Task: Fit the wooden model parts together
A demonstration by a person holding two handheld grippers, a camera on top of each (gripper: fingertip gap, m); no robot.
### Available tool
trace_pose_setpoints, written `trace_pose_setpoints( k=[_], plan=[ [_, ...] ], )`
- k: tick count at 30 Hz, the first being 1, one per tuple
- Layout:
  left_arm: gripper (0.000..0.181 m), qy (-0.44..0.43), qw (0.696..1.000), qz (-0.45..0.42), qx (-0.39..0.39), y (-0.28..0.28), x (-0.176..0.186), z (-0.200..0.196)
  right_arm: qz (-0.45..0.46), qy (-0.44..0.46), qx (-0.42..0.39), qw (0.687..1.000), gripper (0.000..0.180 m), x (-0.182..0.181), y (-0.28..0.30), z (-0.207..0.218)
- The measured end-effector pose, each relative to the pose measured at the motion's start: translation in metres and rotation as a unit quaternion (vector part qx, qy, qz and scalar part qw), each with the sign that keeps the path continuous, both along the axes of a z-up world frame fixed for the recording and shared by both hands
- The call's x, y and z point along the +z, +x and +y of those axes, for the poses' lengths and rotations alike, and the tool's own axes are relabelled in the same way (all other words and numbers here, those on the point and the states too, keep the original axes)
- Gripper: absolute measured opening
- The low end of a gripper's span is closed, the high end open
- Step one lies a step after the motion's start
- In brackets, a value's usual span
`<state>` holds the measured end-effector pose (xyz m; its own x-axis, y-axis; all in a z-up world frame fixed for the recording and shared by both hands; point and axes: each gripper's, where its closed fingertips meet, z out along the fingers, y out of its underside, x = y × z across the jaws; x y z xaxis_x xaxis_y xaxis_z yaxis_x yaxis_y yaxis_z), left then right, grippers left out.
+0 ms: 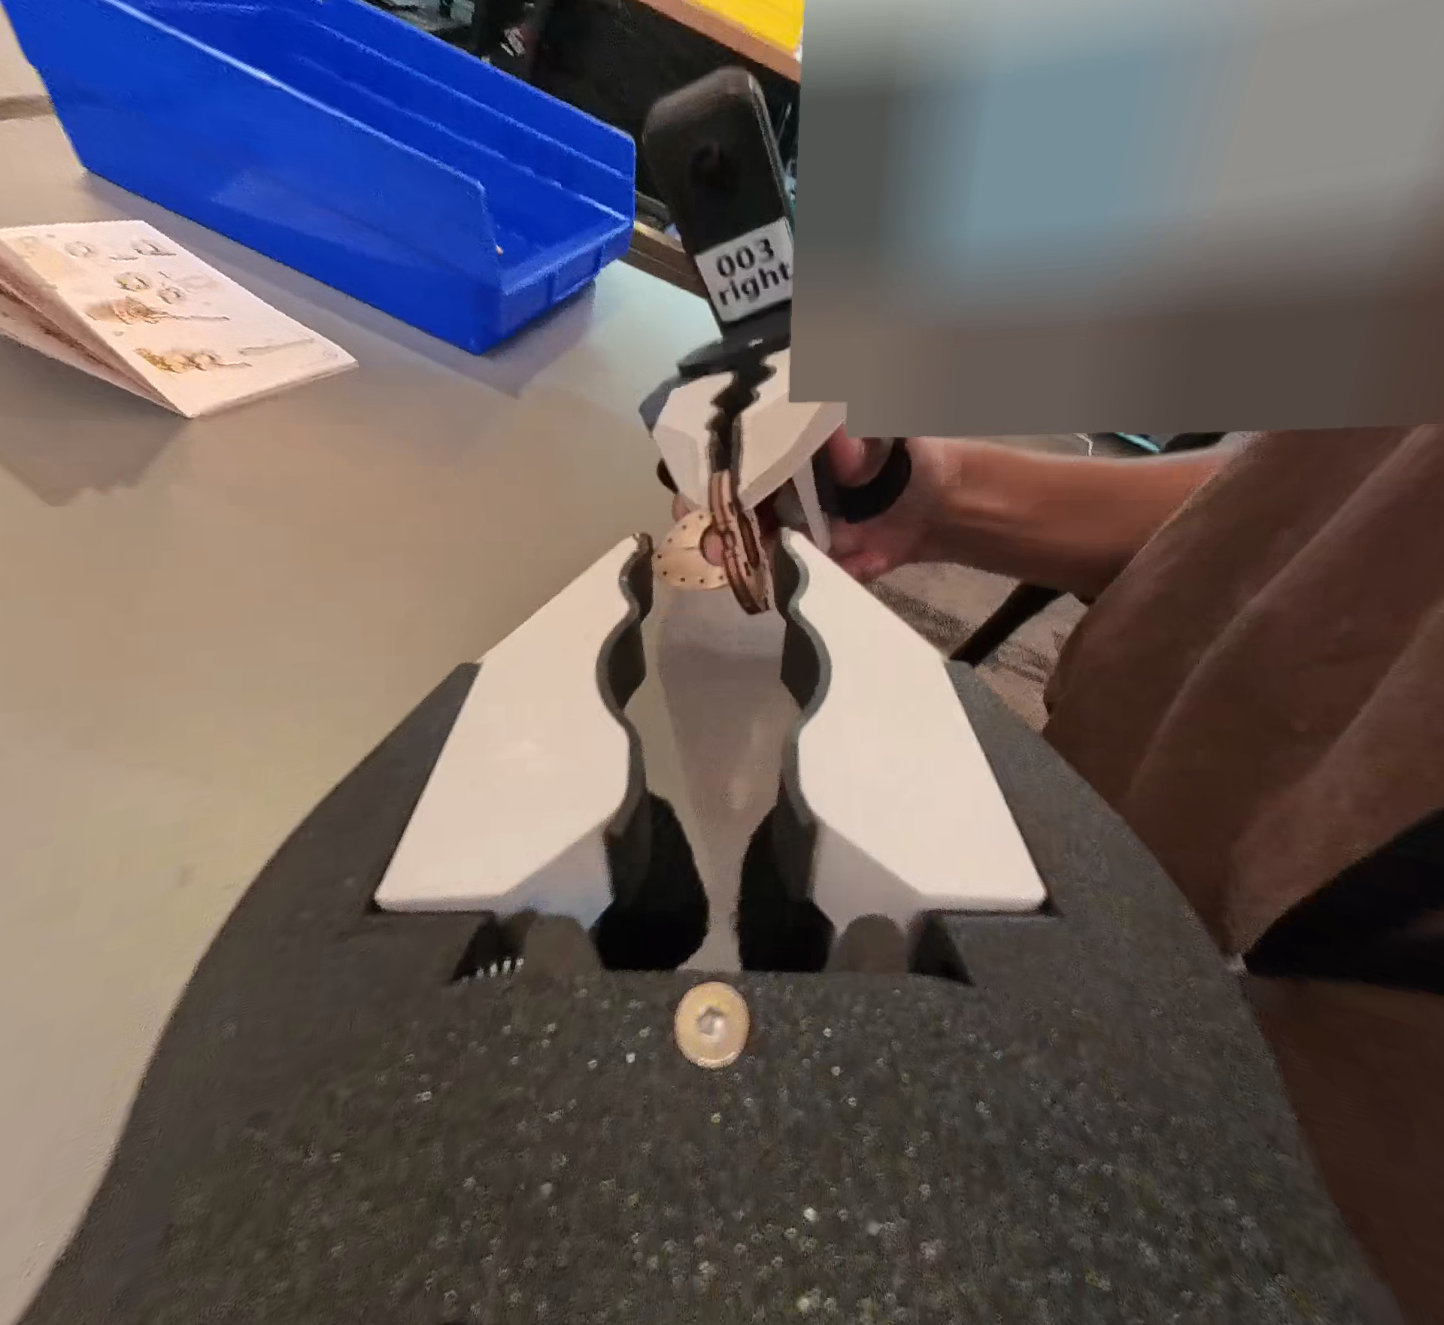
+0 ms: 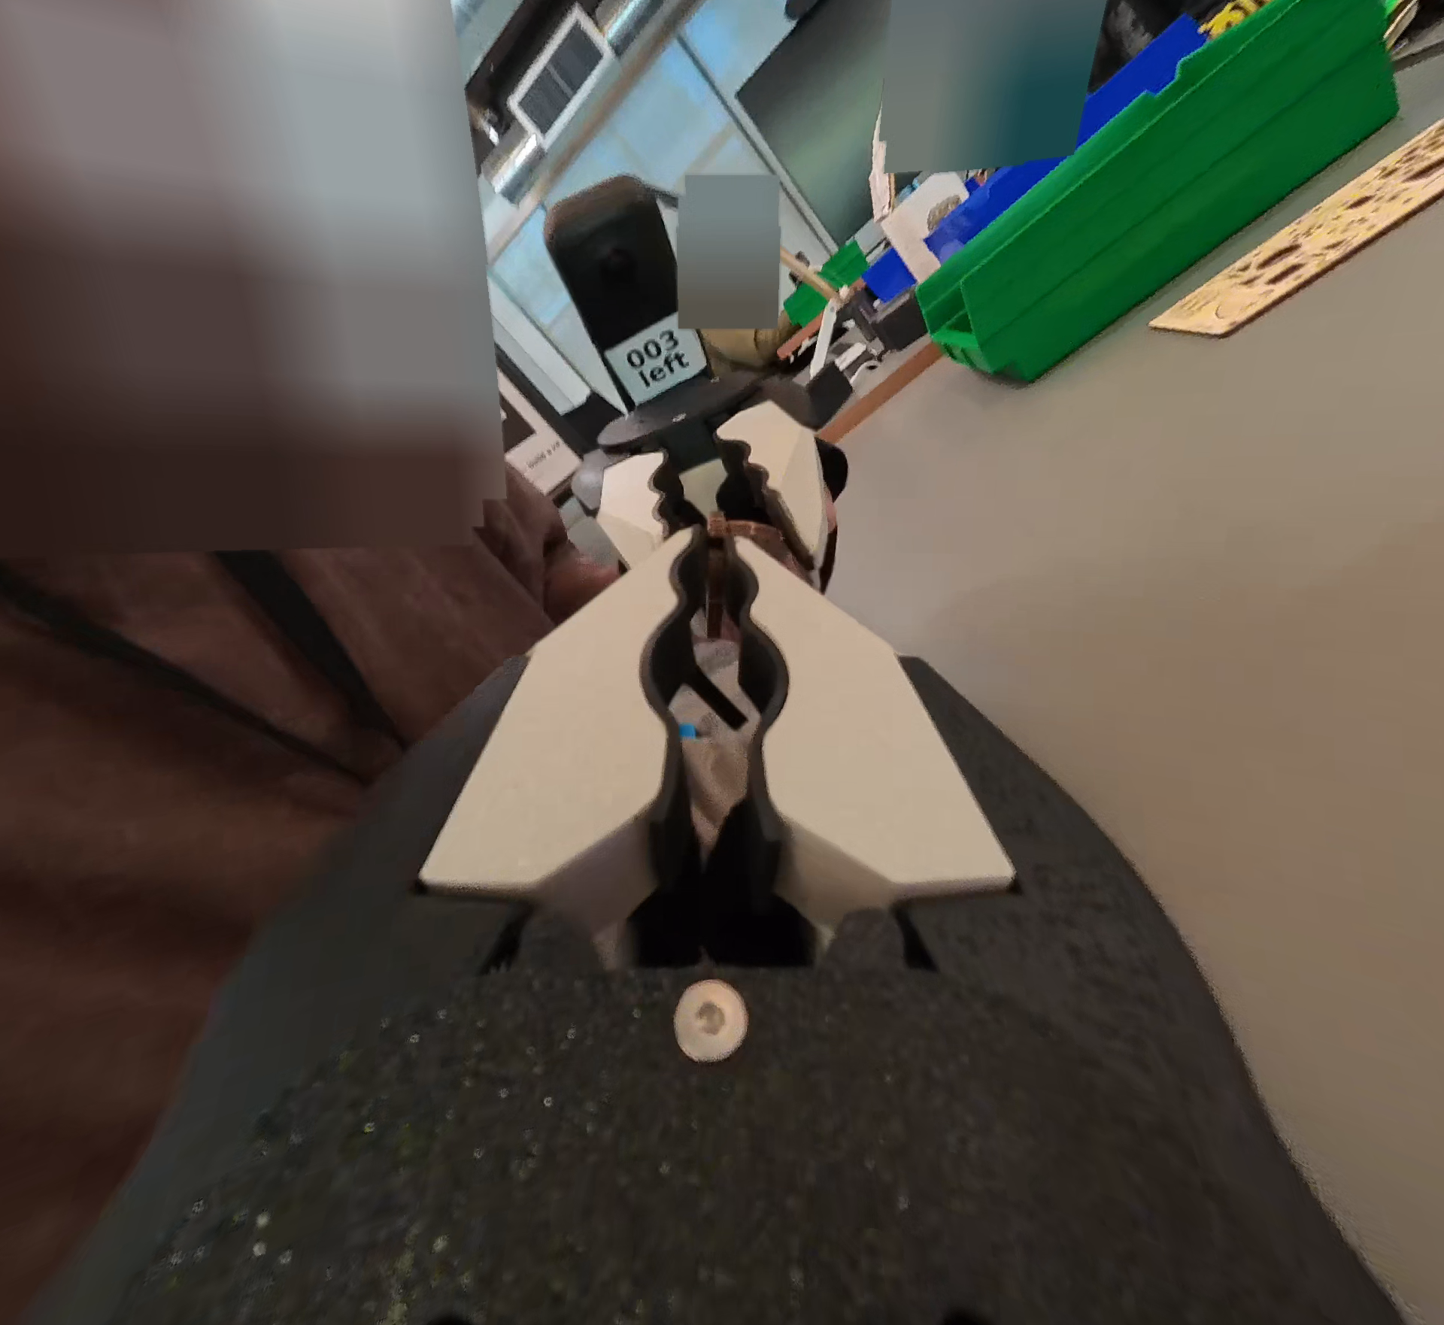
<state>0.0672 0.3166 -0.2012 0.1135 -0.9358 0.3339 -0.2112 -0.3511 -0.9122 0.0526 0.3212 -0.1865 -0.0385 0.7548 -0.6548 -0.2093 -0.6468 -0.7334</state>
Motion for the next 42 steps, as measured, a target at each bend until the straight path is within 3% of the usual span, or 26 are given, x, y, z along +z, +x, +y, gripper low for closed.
trace_pose_setpoints(
  k=[4,8,12,16,22,25,29,34,39,42],
  plan=[
    [0.024,-0.011,1.000,-0.014,0.007,-0.007,0.018,0.002,0.021,-0.013,-0.032,0.999,0.002,0.018,-0.006,-0.001],
    [0.023,-0.081,0.995,-0.065,0.008,-0.018,0.030,-0.012,0.062,-0.039,-0.076,0.994,0.003,0.027,-0.008,-0.013],
    [0.027,-0.129,0.985,-0.112,0.018,-0.026,0.038,-0.030,0.123,-0.113,-0.139,0.976,0.002,0.024,-0.007,-0.017],
    [0.027,-0.133,0.986,-0.092,0.048,-0.034,0.026,-0.033,0.176,-0.171,-0.182,0.952,0.003,0.024,-0.009,-0.026],
    [0.033,-0.156,0.982,-0.101,0.032,-0.034,0.027,-0.040,0.136,-0.169,-0.218,0.951,0.002,0.026,-0.012,-0.034],
    [0.032,-0.152,0.982,-0.107,0.025,-0.033,0.030,-0.045,0.117,-0.168,-0.217,0.954,0.002,0.022,-0.017,-0.038],
    [0.017,-0.152,0.984,-0.096,0.021,-0.031,0.026,-0.048,0.128,-0.178,-0.209,0.953,0.003,0.022,-0.019,-0.041],
    [0.015,-0.161,0.982,-0.096,0.018,-0.031,0.023,-0.047,0.131,-0.185,-0.199,0.953,0.003,0.019,-0.018,-0.041],
    [0.033,-0.172,0.980,-0.098,0.018,-0.035,0.020,-0.040,0.130,-0.181,-0.185,0.957,0.002,0.021,-0.022,-0.043],
    [0.035,-0.162,0.982,-0.091,0.028,-0.038,0.018,-0.036,0.113,-0.180,-0.191,0.958,0.001,0.016,-0.024,-0.043]
  ],
)
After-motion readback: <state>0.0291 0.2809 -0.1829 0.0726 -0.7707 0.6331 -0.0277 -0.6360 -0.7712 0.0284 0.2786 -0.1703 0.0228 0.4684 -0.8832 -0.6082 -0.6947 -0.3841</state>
